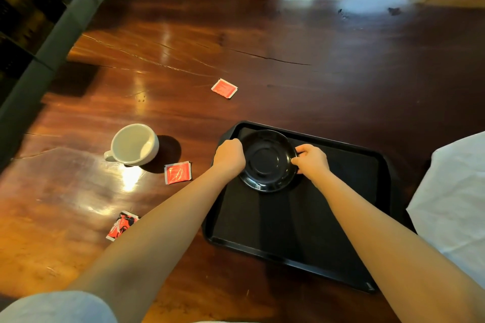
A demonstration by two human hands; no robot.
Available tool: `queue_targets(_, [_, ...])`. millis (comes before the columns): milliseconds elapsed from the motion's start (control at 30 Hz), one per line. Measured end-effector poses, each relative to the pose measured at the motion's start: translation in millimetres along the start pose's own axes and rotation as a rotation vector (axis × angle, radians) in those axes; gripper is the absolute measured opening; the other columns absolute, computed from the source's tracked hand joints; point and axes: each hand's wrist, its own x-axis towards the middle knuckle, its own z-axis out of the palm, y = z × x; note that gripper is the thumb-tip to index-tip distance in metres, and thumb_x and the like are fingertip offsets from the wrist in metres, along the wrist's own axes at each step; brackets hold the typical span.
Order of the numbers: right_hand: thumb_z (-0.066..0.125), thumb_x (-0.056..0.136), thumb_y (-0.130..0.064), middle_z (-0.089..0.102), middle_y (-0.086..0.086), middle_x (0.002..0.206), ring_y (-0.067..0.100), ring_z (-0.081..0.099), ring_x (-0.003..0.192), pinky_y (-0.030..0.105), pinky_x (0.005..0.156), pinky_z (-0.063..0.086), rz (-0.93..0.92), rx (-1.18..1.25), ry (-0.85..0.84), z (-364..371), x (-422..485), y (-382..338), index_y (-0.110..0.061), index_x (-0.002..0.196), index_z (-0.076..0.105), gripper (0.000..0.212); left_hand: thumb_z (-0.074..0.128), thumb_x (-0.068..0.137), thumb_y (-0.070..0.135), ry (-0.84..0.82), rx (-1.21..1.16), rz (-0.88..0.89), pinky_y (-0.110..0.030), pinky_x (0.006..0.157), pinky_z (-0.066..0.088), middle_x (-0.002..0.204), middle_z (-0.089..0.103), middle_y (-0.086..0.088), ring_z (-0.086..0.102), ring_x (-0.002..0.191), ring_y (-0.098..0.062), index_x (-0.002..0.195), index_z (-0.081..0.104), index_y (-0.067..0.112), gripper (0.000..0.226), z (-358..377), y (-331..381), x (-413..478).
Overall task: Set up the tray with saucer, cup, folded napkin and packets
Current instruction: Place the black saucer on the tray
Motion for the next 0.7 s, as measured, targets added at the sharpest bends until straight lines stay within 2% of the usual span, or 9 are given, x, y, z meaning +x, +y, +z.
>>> queue_targets(233, [0.061, 0.084, -0.004, 0.067, 0.003, 0.087, 0.018, 0.064, 0.078, 0.033, 0.073, 0.056, -0.018, 0.004, -0.008, 0, -3, 1, -0.012, 0.114, 0.059, 0.031, 0.051, 0.084, -0.002, 0.024, 0.002, 0.012, -0.037, 0.069, 0.041, 0.112, 0.060, -0.021, 0.058, 0.100, -0.039, 0.110, 0.052, 0.000, 0.026, 1, -2, -2])
queue_targets(433, [0.064, 0.085, -0.011, 0.062, 0.001, 0.092, 0.011, 0.057, 0.075, 0.029, 0.074, 0.048, -0.052, -0.119, -0.028, -7, -12, -3, -0.010, 0.131, 0.045, 0.050, 0.048, 0.084, 0.001, 0.060, 0.094, 0.058, -0.039, 0.072, 0.045, 0.111, 0.061, -0.020, 0.058, 0.100, -0.039, 0.107, 0.053, 0.001, 0.023, -17, -3, -11])
queue_targets(533, [0.066, 0.084, -0.014, 0.057, 0.011, 0.120, 0.023, 0.057, 0.103, 0.035, 0.085, 0.049, -0.088, -0.308, -0.085, -13, -21, -13, -0.010, 0.137, 0.037, 0.061, 0.050, 0.088, 0.013, 0.036, 0.115, 0.102, -0.040, 0.083, 0.050, 0.118, 0.061, -0.015, 0.058, 0.105, -0.034, 0.119, 0.054, 0.007, 0.032, -31, -13, -14])
queue_targets(600, [0.068, 0.082, -0.018, 0.044, 0.016, 0.137, 0.032, 0.046, 0.122, 0.044, 0.098, 0.045, -0.088, -0.453, -0.128, -16, -28, -24, -0.011, 0.141, 0.031, 0.069, 0.051, 0.089, 0.022, -0.007, 0.105, 0.139, -0.040, 0.090, 0.049, 0.125, 0.059, -0.012, 0.056, 0.112, -0.032, 0.125, 0.052, 0.010, 0.038, -40, -22, -18])
queue_targets(700, [0.070, 0.081, -0.027, 0.035, 0.017, 0.141, 0.038, 0.034, 0.129, 0.047, 0.104, 0.038, -0.102, -0.716, -0.173, -18, -38, -43, -0.012, 0.141, 0.029, 0.075, 0.054, 0.090, 0.030, -0.123, 0.123, 0.184, -0.039, 0.095, 0.047, 0.128, 0.058, -0.011, 0.055, 0.115, -0.028, 0.129, 0.051, 0.011, 0.043, -53, -38, -28])
